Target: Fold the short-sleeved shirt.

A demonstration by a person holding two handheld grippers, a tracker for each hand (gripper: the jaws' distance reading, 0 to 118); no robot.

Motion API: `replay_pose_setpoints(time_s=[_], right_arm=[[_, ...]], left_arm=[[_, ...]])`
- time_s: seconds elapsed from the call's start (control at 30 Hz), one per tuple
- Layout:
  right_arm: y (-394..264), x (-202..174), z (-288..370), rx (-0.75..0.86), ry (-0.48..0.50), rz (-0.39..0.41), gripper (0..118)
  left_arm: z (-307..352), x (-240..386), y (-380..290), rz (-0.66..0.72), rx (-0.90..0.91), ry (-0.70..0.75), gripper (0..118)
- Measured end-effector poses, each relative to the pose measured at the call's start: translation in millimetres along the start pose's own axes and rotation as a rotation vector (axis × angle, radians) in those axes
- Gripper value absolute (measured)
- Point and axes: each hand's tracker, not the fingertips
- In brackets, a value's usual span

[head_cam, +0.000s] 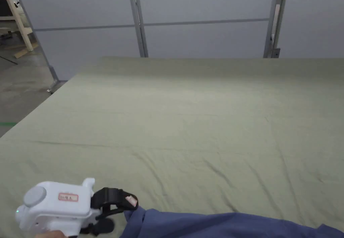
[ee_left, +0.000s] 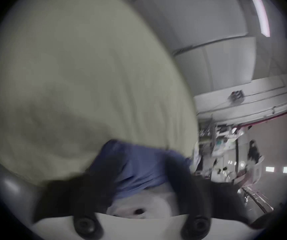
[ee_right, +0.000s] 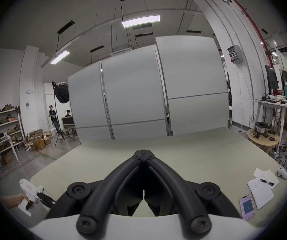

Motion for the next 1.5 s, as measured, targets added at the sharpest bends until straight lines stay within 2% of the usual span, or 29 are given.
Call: replay_pose_setpoints(time_s=[0.03, 0.07, 0.1, 0.13, 0.17, 0.23, 0.3, 0.37, 0.47, 0.57, 0.6, 0.63, 0.67, 0.7, 0.73, 0.77, 1.0, 1.07, 1.13, 1.17, 1.2, 1.27, 1.3, 1.33, 1.37, 1.4, 1.5], right_arm=[[-1.3, 0.9, -5.5, -0.015, 0.002, 0.005, 1], [-5.2, 0.6, -9.1, -0.029, 0.002, 0.015, 1], [-9.4, 0.0, -12.1, -0.034, -0.005, 0.021, 1], [-14.0, 0.1, -15.7, -0.041, -0.008, 0.023, 1], [-15.1, -6.9, -16.8, -0.052, -0.007, 0.024, 1], [-22.3, -9.6, -22.6, -0.074, -0.004, 0.004, 2], [-28.4, -5.8, -31.2, -0.100, 0.010, -0.020, 2], [-34.8, -7.4, -36.2, -0.112, 0.012, -0.027, 2], [-41.7, -9.4, -38.7, -0.127, 0.022, -0.037, 2], [-45.2, -8.7, -41.0, -0.131, 0.027, -0.067, 2], [-45.6, -8.3, -41.1, -0.134, 0.029, -0.074, 2], [-46.5, -8.0, -40.9, -0.135, 0.036, -0.083, 2], [-47.1, -8.0, -40.4, -0.136, 0.038, -0.085, 2], [-45.7, -8.0, -40.8, -0.140, 0.039, -0.081, 2], [-44.8, -8.1, -40.0, -0.146, 0.034, -0.069, 2], [-43.2, -8.1, -38.2, -0.148, 0.028, -0.054, 2], [-35.8, -4.2, -35.1, -0.136, 0.029, -0.039, 2], [-36.5, -4.6, -35.3, -0.144, 0.042, -0.051, 2], [-37.0, -9.2, -33.5, -0.149, 0.052, -0.052, 2], [-38.1, -10.2, -32.8, -0.150, 0.055, -0.048, 2], [-38.9, -10.9, -32.3, -0.150, 0.056, -0.043, 2], [-39.9, -11.7, -32.4, -0.150, 0.058, -0.041, 2], [-40.4, -11.7, -32.6, -0.149, 0.064, -0.050, 2], [-41.1, -11.6, -33.1, -0.148, 0.076, -0.063, 2], [-41.6, -11.6, -33.8, -0.148, 0.081, -0.072, 2], [-42.0, -12.0, -34.4, -0.149, 0.083, -0.078, 2], [-41.7, -13.9, -34.9, -0.156, 0.098, -0.085, 2]], left_arm=[[-3.5, -10.1, 1.0, -0.051, 0.048, -0.031, 118], [-12.2, -16.7, 6.0, -0.064, -0.010, -0.049, 118], [-19.6, -23.1, 8.1, -0.025, -0.002, -0.029, 118], [-11.7, -57.1, 21.0, 0.037, -0.012, -0.003, 118], [-11.0, -65.7, 26.9, 0.063, 0.023, -0.107, 118], [-9.1, -73.6, 41.2, 0.081, 0.074, -0.210, 118], [-32.4, -60.3, 26.5, 0.131, 0.035, -0.188, 118], [-46.2, -45.5, 26.2, 0.058, -0.010, -0.194, 118], [-60.2, -6.2, 11.6, -0.051, -0.033, -0.086, 118], [-62.4, 9.0, 3.3, -0.053, -0.054, -0.102, 117], [-64.7, 11.4, 0.1, -0.013, -0.053, -0.139, 93], [-73.2, 13.6, -3.6, 0.004, -0.046, -0.103, 39], [-81.1, 4.9, 7.4, 0.031, -0.060, -0.031, 15], [-88.0, 2.5, 8.2, 0.055, -0.092, -0.008, 15], [-85.9, 1.5, 8.6, 0.045, -0.080, -0.083, 15], [-79.8, 2.4, 10.1, 0.048, -0.071, -0.098, 15], [-7.1, 14.2, 38.7, 0.067, -0.051, -0.077, 15], [23.4, 18.1, 50.9, 0.012, 0.030, -0.003, 15], [52.4, 10.0, 60.3, 0.057, 0.094, 0.023, 15], [66.7, 8.9, 63.0, 0.063, 0.120, 0.077, 15], [76.0, 19.9, 57.7, 0.030, 0.146, 0.202, 15], [90.8, 31.1, 54.4, -0.107, 0.177, 0.579, 15], [90.6, 31.4, 50.7, -0.134, 0.171, 0.682, 15], [91.2, 32.6, 47.7, -0.132, 0.167, 0.698, 15], [85.9, 33.3, 42.0, -0.078, 0.157, 0.550, 15], [82.1, 34.8, 36.6, -0.029, 0.164, 0.472, 15], [58.7, 50.4, 23.7, -0.006, 0.174, 0.402, 15]])
